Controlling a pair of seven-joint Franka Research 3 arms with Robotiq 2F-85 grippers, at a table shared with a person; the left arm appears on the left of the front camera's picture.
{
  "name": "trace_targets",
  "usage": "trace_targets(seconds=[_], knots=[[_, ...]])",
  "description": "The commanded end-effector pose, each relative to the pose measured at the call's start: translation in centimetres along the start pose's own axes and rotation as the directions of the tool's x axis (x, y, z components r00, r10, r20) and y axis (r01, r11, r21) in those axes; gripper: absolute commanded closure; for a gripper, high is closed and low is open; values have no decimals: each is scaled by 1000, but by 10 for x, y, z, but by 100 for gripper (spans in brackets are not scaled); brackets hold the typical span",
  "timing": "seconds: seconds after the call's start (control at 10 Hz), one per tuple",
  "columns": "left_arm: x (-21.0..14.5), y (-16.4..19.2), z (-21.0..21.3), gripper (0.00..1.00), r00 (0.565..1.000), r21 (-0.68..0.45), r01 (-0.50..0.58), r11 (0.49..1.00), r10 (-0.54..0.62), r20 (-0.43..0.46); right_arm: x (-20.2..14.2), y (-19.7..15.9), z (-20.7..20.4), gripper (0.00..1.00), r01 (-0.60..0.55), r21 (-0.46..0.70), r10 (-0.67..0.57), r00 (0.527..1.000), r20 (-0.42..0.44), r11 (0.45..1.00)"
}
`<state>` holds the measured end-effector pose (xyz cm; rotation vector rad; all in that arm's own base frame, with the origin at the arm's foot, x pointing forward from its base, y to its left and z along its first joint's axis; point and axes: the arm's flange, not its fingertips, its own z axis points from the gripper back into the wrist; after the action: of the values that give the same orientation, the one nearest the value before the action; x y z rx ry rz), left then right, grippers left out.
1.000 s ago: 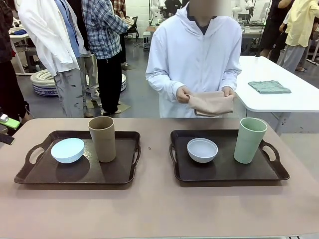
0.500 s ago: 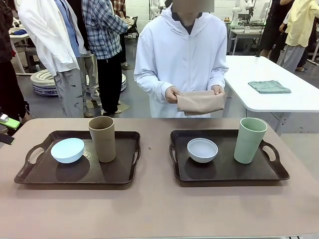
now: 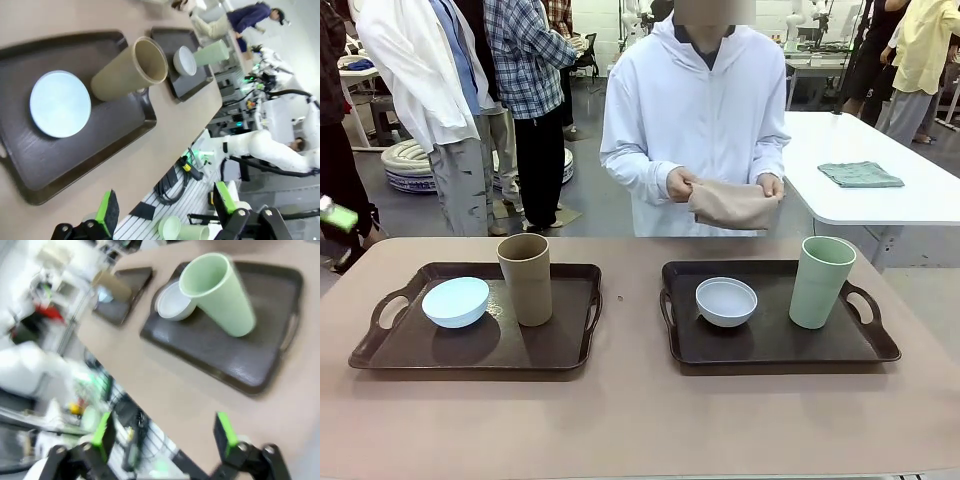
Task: Set up a tray with a mat and arrange the tableware.
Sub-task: Pick up the Picnic Bowl and Reusable plastic cup from the Handle tray in front of the human's position and hold them in the air.
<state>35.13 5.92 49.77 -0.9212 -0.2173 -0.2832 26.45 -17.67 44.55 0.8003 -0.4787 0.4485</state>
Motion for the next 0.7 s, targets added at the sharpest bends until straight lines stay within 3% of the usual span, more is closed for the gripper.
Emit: trace_targets(seconds=[0.0,0.1,0.3,0.6], knots=[[29,-73,6,0,999,132,19,991,-15,-33,22,-30,12,0,-250,-35,250,968,-19,968],[50,-99,0,0,997,182,29,983,-14,-81,34,-42,14,0,-320,-15,319,947,-23,947],[85,-135,-31,0,981,262,37,964,15,-195,51,-53,15,0,-479,132,493,865,-96,868],[124,-176,-87,0,942,344,54,937,66,-329,74,-54,20,0,-539,324,601,789,-130,777]])
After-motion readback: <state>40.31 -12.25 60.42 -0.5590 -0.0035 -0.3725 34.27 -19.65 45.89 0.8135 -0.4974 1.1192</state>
